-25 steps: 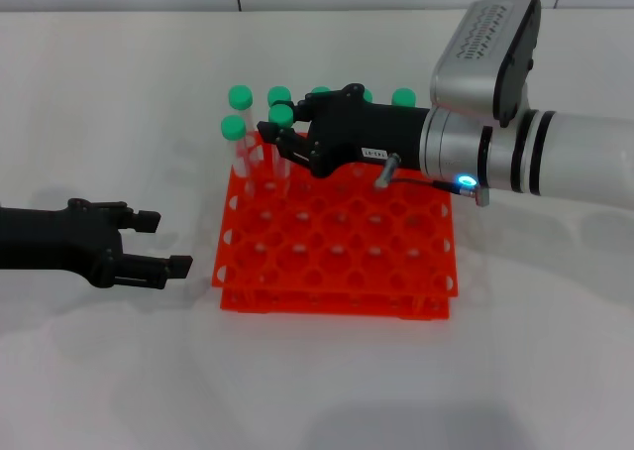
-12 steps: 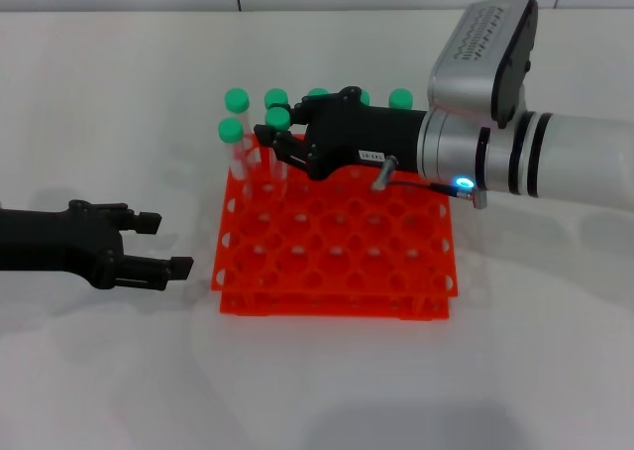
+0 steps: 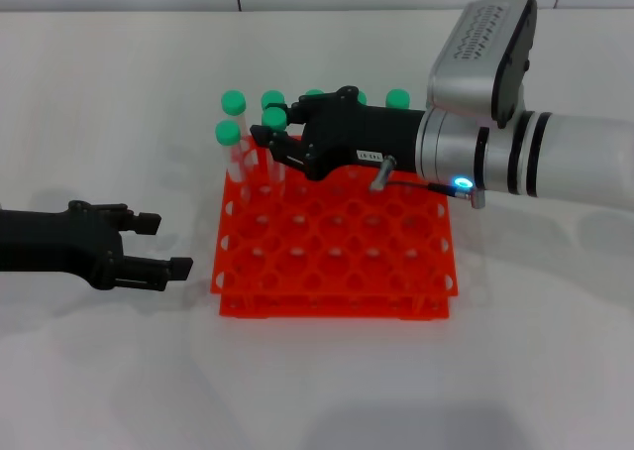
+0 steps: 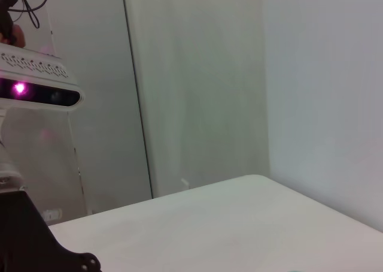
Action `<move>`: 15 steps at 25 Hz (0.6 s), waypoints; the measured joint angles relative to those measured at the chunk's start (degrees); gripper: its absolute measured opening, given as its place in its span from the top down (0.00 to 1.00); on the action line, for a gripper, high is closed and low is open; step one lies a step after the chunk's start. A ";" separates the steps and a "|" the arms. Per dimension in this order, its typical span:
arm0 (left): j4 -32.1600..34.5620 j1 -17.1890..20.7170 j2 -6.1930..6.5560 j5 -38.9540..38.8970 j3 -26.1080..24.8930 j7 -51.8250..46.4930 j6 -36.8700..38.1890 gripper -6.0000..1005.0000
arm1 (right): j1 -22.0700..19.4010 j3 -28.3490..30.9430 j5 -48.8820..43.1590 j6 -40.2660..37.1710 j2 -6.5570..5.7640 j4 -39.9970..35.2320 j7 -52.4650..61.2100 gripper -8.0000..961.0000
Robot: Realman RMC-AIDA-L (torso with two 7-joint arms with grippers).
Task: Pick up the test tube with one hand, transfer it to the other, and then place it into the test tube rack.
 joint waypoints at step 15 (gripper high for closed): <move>0.00 0.81 0.05 0.00 -0.08 0.50 0.04 0.12 | -2.12 -0.16 -0.69 -0.48 -0.47 -4.94 -0.31 0.47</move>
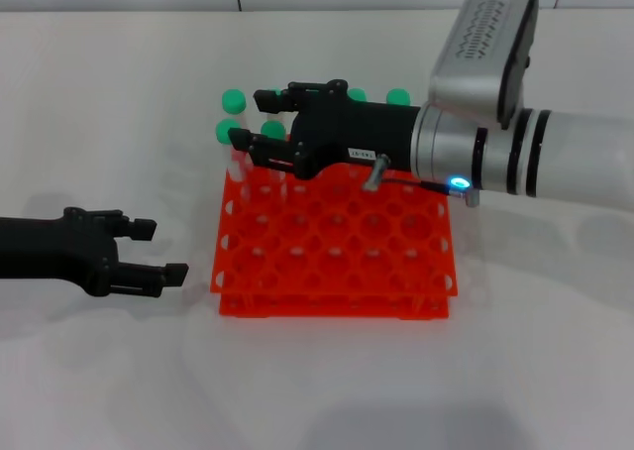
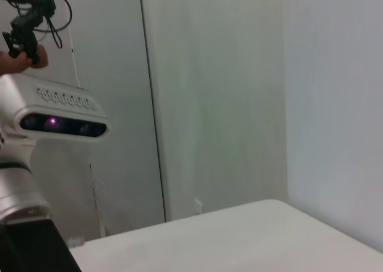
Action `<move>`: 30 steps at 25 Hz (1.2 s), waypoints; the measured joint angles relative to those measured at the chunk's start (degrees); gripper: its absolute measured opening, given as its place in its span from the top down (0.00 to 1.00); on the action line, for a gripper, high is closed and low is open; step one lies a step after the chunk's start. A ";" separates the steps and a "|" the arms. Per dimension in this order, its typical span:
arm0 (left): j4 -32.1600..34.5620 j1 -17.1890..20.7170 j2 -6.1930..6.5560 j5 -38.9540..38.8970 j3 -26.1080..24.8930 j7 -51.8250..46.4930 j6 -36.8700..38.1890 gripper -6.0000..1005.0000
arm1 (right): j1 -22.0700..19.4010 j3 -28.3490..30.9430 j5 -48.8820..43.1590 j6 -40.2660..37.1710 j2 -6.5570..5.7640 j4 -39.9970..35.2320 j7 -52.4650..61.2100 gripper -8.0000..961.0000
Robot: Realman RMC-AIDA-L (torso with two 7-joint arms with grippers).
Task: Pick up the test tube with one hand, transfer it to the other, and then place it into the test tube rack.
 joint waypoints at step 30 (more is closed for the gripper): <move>0.40 0.62 0.50 -7.31 -0.01 1.89 1.40 0.12 | -13.99 46.56 -55.95 -34.13 -2.46 -11.38 29.12 0.45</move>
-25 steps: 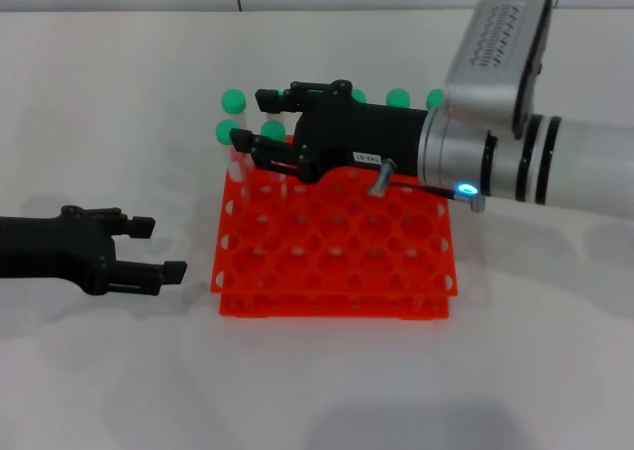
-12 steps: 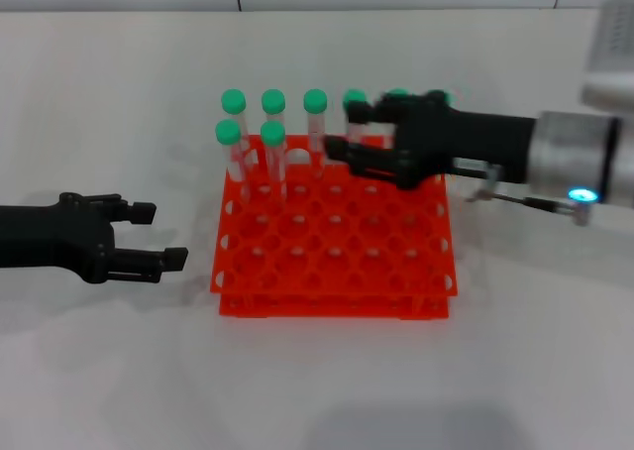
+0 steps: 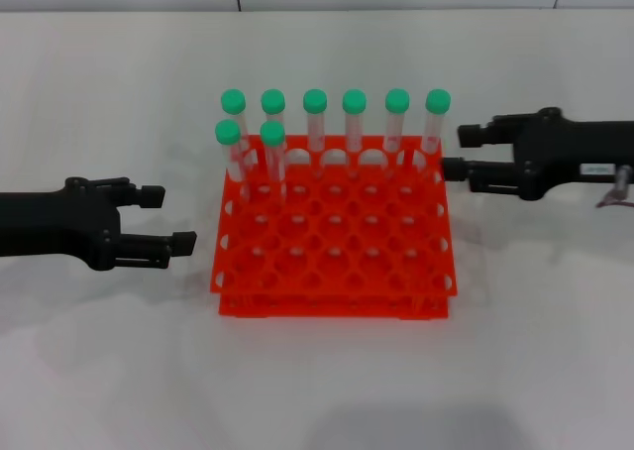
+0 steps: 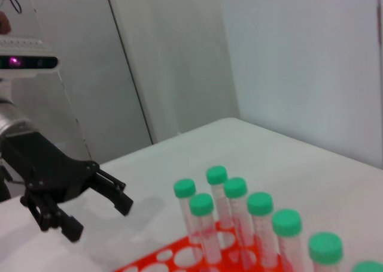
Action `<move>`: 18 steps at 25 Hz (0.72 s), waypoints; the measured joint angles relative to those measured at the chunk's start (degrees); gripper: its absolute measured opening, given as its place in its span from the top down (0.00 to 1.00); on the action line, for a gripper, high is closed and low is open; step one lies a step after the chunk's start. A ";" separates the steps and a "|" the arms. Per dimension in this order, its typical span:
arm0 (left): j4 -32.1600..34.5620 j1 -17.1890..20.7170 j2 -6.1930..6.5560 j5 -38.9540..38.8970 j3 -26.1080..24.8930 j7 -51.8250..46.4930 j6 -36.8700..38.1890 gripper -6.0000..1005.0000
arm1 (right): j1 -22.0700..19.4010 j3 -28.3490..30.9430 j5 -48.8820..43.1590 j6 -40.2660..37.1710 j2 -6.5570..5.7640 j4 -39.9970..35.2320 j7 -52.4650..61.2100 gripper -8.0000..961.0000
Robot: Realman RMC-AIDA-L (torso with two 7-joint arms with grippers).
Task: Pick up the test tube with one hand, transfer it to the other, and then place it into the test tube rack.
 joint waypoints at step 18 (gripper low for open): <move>-0.41 1.50 -0.38 -3.05 0.00 1.89 0.77 0.12 | -0.06 1.01 -2.18 -2.73 -2.04 -0.02 -0.30 0.45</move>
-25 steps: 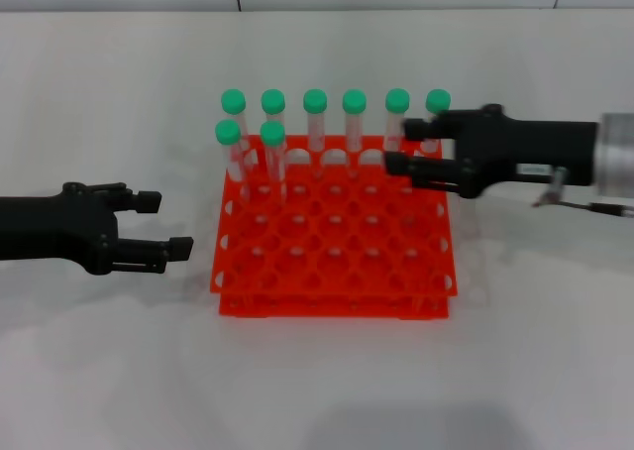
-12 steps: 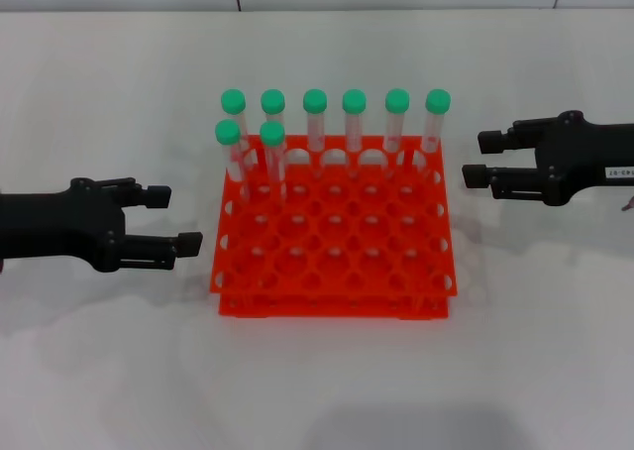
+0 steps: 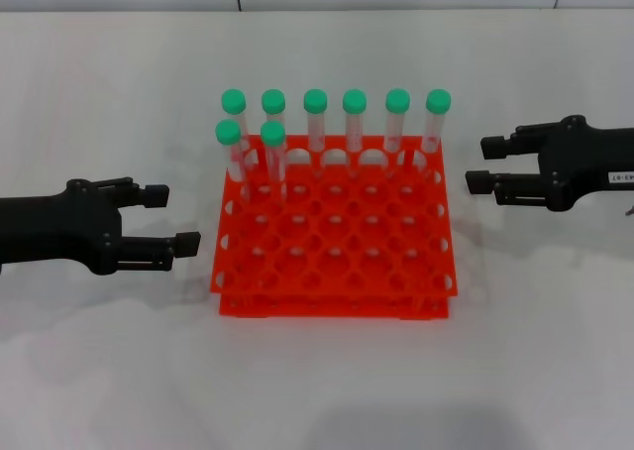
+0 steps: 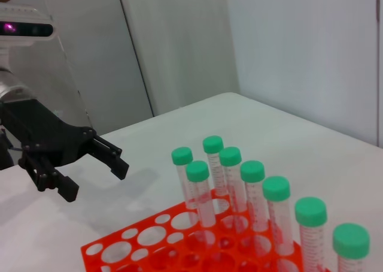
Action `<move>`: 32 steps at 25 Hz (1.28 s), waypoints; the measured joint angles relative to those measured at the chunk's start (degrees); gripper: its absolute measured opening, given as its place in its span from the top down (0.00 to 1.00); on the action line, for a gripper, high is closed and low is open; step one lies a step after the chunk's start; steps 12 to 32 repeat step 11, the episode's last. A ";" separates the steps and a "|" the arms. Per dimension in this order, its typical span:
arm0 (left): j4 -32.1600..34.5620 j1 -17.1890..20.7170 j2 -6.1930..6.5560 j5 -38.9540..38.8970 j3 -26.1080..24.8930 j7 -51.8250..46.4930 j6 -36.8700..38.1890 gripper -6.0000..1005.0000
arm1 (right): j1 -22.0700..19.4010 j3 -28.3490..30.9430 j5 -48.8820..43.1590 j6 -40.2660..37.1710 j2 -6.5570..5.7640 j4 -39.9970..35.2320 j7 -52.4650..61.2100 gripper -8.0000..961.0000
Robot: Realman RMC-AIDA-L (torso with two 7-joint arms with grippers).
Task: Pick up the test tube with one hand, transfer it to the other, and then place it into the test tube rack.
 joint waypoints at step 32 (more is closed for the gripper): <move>0.00 0.08 0.13 -0.42 0.00 0.04 0.11 0.12 | -0.12 0.05 0.05 -1.15 0.47 -0.52 -0.04 0.45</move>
